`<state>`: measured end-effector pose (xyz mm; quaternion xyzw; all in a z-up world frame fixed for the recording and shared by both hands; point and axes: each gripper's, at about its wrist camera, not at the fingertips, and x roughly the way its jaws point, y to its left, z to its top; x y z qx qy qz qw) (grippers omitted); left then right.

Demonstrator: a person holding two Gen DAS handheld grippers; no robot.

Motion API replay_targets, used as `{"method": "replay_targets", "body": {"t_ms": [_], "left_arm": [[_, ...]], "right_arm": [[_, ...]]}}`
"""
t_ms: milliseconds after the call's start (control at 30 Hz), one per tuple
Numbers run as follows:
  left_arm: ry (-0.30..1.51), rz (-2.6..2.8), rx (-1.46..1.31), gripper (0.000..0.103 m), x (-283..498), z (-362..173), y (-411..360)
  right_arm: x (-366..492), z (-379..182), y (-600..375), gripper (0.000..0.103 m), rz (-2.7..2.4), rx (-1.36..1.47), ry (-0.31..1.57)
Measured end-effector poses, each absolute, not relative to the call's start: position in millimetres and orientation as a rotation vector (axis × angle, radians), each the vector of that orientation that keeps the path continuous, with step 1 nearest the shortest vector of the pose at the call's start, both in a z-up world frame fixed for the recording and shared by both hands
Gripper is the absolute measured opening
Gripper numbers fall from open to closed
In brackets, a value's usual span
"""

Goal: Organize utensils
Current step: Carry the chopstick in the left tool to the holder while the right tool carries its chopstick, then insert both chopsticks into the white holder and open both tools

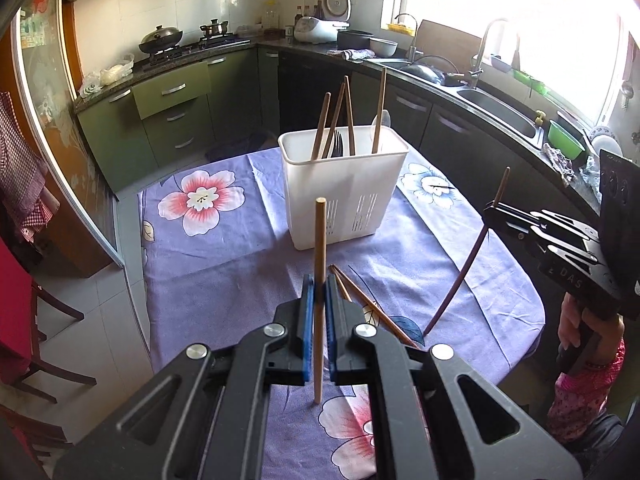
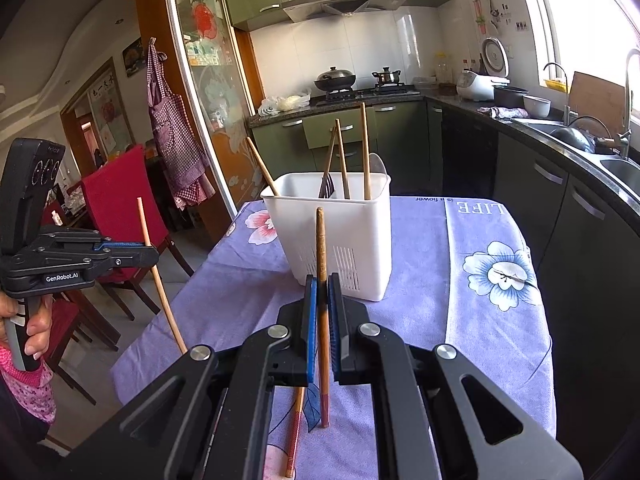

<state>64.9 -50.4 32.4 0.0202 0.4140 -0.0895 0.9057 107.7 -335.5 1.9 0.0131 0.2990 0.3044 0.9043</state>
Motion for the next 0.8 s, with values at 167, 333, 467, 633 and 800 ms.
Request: {"method": "replay_targets", "body": {"t_ms": [167, 333, 467, 633, 800], "left_arm": [[0.838, -0.2, 0.029, 0.005, 71.3, 43.8, -52.3], [0.829, -0.229, 0.02, 0.005, 84.1, 58.6, -57.9], [0.809, -0.254, 0.02, 0.005, 96.1, 76.5, -66.6], [0.748, -0.286, 0.028, 0.005, 107.9, 109.7, -80.6], [0.66, -0.284, 0.039, 0.006, 120.9, 147.9, -94.0]], "right_arm": [[109.1, 13.8, -336.8, 0.006, 0.638, 0.031, 0.592], [113.4, 34.3, -334.2, 0.006, 0.65, 0.033, 0.562], [121.5, 59.6, -332.5, 0.006, 0.668, 0.033, 0.534], [131.1, 98.0, -330.0, 0.006, 0.68, 0.031, 0.491], [144.7, 136.4, -326.7, 0.006, 0.684, 0.034, 0.448]]}}
